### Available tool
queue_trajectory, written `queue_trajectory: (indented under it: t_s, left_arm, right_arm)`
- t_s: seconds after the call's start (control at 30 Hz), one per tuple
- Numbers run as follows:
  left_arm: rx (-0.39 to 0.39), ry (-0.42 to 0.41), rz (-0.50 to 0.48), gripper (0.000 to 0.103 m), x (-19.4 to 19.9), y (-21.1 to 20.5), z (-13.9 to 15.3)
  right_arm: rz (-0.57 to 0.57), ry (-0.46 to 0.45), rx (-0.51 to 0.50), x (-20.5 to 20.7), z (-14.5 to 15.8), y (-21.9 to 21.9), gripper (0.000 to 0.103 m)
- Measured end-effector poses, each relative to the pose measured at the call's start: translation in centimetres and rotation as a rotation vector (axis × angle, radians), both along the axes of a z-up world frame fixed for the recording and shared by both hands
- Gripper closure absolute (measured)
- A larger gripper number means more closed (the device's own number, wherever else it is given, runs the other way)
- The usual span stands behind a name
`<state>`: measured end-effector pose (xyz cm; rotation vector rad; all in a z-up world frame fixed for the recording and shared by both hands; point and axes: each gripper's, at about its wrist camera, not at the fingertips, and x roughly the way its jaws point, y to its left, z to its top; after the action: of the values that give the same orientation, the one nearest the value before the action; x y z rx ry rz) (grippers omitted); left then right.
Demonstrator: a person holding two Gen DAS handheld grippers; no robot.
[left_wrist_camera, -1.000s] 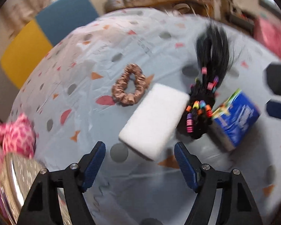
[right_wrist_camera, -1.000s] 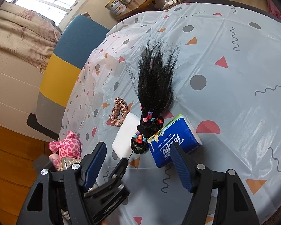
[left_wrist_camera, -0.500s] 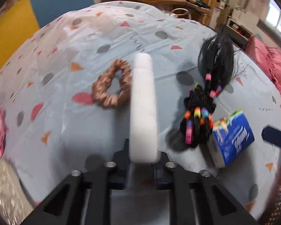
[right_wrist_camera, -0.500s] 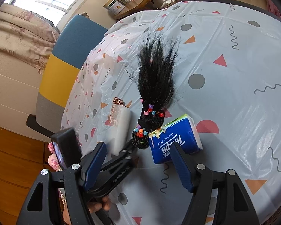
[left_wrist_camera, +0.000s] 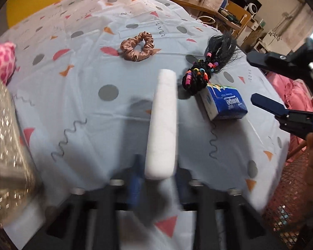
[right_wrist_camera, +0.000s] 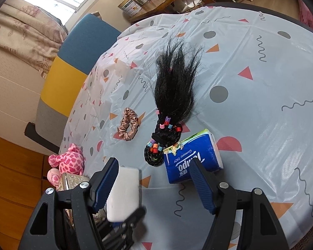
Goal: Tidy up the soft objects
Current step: 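Hold the sponge in the left gripper while the right gripper grasps the brown scrunchie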
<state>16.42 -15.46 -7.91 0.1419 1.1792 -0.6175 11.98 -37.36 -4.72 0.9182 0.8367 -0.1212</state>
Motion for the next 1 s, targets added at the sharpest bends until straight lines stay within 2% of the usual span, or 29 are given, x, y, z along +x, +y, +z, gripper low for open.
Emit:
queue_trajectory:
  t_s: [0.07, 0.13, 0.23, 0.3, 0.47, 0.53, 0.57, 0.6, 0.63, 0.67, 0.7, 0.73, 0.8, 0.9, 1.0]
  left_arm:
    - [-0.007, -0.022, 0.013, 0.032, -0.7, 0.4, 0.5]
    - [-0.008, -0.055, 0.016, 0.032, -0.9, 0.7, 1.1]
    - [-0.017, -0.052, 0.008, 0.029, -0.6, 0.4, 1.7]
    - [-0.024, -0.039, -0.003, 0.025, -0.1, 0.2, 1.8]
    - [-0.050, 0.016, 0.014, 0.025, 1.2, -1.3, 1.1]
    - [-0.026, 0.007, 0.026, 0.025, 1.5, -1.9, 0.5]
    - [-0.016, 0.007, 0.032, 0.029, 1.8, -2.1, 0.2]
    - [-0.010, 0.008, 0.036, 0.040, 1.9, -2.2, -0.1]
    - [-0.001, 0.008, 0.038, 0.053, 2.1, -2.3, -0.3]
    - [0.015, 0.004, 0.036, 0.080, 2.1, -2.3, -0.6]
    - [0.047, -0.028, 0.029, 0.085, 2.0, -2.3, -0.6]
    - [0.059, -0.041, 0.022, 0.085, 1.9, -2.3, -0.7]
    - [0.032, -0.029, 0.025, 0.085, 1.9, -1.6, -0.7]
    - [0.019, -0.045, 0.034, 0.085, 1.3, -0.6, -0.5]
    - [0.021, -0.061, 0.032, 0.085, 0.3, 0.3, -0.5]
  right_arm:
    - [0.003, 0.006, -0.006, 0.0, 0.0, 0.1, 0.031]
    - [0.006, 0.011, -0.007, 0.1, -0.1, 0.0, 0.032]
    - [0.004, 0.018, -0.008, 0.1, -0.2, 0.0, 0.031]
    - [-0.001, 0.018, -0.008, 0.0, -0.2, 0.0, 0.032]
    - [-0.015, 0.015, -0.005, -0.2, -0.1, -0.3, 0.032]
    - [-0.016, 0.016, 0.001, -0.2, -0.2, -0.4, 0.032]
    - [-0.013, 0.016, 0.003, -0.1, -0.2, -0.4, 0.031]
    - [-0.011, 0.013, 0.004, -0.1, -0.1, -0.3, 0.031]
    - [-0.008, 0.011, 0.002, -0.1, -0.1, -0.3, 0.031]
    - [-0.005, 0.009, -0.002, -0.1, 0.0, -0.2, 0.031]
    - [-0.004, 0.008, -0.004, -0.1, 0.0, -0.2, 0.031]
    - [-0.003, 0.006, -0.005, -0.1, 0.0, -0.2, 0.031]
    - [0.003, -0.001, -0.012, -0.1, 0.2, 0.0, 0.031]
    - [0.025, -0.013, -0.063, 0.2, 0.9, 0.7, 0.031]
    - [0.098, -0.021, -0.106, 1.5, 1.6, 1.7, 0.031]
